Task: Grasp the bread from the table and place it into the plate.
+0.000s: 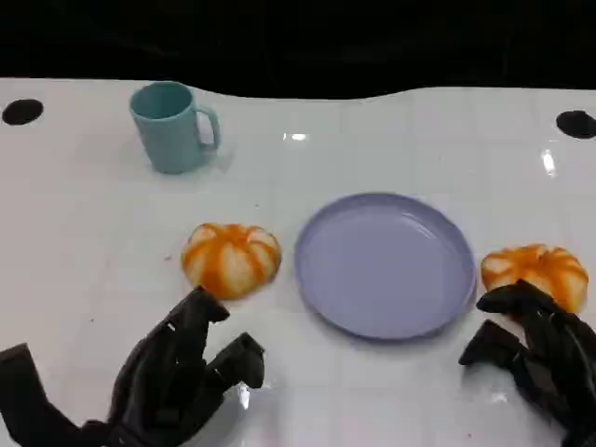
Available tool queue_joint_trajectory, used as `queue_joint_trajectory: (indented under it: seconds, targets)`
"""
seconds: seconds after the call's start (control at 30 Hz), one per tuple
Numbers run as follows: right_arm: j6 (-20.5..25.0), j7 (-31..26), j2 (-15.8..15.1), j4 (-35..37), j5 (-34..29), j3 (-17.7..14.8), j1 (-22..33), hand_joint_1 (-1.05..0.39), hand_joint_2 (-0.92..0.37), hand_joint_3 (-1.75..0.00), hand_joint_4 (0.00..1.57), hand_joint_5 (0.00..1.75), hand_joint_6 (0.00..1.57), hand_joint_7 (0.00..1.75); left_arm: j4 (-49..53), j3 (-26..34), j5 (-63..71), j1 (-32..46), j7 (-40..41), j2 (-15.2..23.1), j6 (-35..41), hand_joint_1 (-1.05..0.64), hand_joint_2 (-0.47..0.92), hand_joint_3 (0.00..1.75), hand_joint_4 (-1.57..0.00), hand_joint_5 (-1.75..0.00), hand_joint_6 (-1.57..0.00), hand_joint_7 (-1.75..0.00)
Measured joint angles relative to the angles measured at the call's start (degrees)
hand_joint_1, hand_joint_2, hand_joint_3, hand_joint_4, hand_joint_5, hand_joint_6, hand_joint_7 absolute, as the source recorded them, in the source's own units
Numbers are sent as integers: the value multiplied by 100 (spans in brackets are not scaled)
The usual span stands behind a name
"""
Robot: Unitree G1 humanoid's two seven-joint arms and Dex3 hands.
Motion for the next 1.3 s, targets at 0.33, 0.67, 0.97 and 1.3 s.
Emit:
queue_joint_trajectory:
  seconds: [0.33,0.67,0.97,1.3]
  targets:
    - [-338,194,-43,300,-68,-6,-91,-55,-92,-23,68,154,63,117,-8,9,-31,-1,4,1,114,-53,92,26,-82,-175,-61,-173]
    - [-307,24,-35,284,-68,-11,-113,-56,-92,-18,69,153,68,115,-8,-3,8,-8,-4,-1,8,-55,92,29,-81,-175,-61,-170]
    - [-253,-119,-17,216,-84,1,-110,-56,-92,-20,68,154,66,117,-6,-334,1052,-92,-4,284,-1077,-51,92,20,-50,-136,-52,-77]
    - [-129,-38,-16,220,-52,-11,-154,-56,-92,-18,67,155,65,119,-921,-1143,3874,-415,975,1259,-2186,-45,89,0,-14,-68,-43,-1]
